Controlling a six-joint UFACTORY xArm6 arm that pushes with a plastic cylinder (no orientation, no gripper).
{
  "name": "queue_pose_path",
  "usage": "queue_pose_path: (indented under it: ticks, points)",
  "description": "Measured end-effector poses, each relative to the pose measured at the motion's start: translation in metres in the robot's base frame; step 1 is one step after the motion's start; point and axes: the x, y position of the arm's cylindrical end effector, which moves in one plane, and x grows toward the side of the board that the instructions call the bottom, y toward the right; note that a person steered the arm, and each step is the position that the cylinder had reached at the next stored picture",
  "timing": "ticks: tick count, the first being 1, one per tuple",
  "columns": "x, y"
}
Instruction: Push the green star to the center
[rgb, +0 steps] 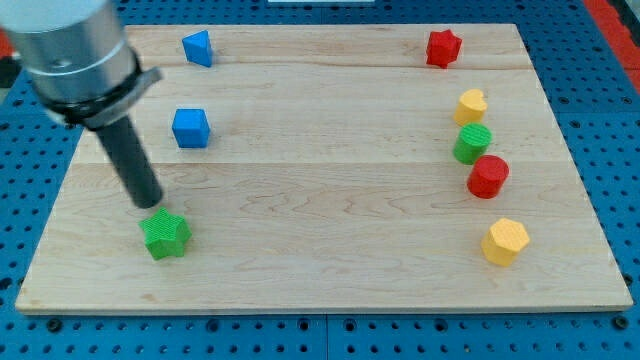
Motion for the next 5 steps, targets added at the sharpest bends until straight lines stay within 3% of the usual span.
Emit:
queue_pose_path:
  ticks: [2,5]
  points:
    - [0.063,-0.005]
    - [0.049,0.039]
